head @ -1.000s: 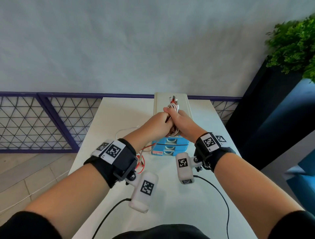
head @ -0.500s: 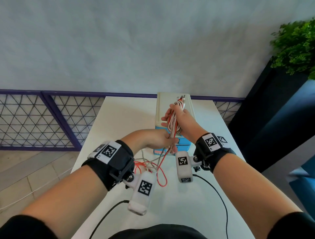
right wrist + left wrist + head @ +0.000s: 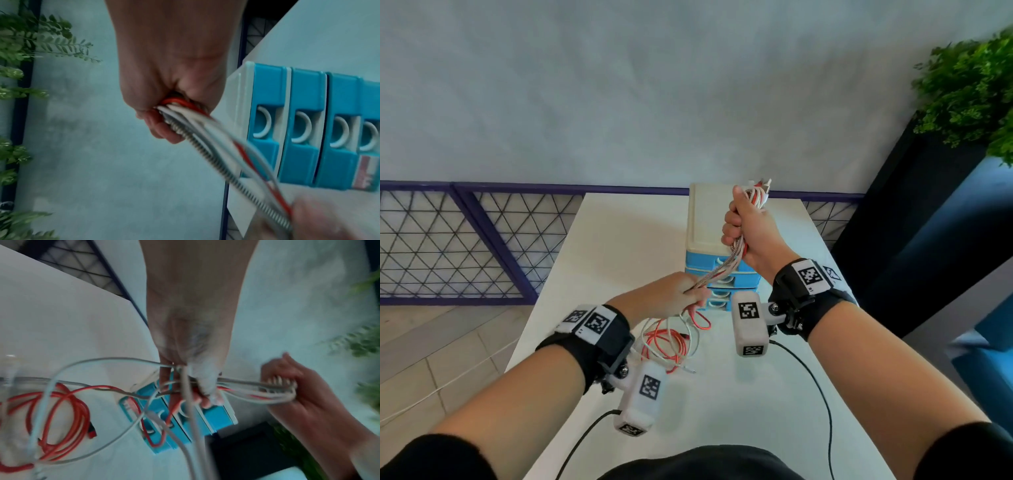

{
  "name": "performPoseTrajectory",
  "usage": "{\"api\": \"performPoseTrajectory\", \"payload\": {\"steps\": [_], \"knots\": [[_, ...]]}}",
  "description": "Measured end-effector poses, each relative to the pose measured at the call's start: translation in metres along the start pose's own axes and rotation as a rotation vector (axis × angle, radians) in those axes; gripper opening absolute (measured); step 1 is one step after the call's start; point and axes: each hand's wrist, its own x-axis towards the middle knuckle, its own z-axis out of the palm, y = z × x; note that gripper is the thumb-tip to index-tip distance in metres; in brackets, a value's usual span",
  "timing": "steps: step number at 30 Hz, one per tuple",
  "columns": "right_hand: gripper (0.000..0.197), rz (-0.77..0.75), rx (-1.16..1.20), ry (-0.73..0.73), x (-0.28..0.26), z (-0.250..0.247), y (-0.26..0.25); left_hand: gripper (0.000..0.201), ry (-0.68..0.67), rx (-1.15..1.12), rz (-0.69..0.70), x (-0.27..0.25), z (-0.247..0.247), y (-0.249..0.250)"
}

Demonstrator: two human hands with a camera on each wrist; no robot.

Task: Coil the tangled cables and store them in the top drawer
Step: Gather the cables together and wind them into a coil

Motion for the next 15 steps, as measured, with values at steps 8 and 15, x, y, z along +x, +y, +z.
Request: {"api": "performPoseTrajectory", "payload": {"steps": [8,15], "knots": [[0.037,-0.008,0.006,0.065,0.007,-0.023,-0.006,0.039,-0.05,-0.646,-0.084,-0.014,-0.019,-0.015],[0.029,0.02,-0.267,-0.041,0.005,-0.03,-0.008,0.028,0.248,-0.111,-0.048,-0.007,-0.029,0.003]]}}
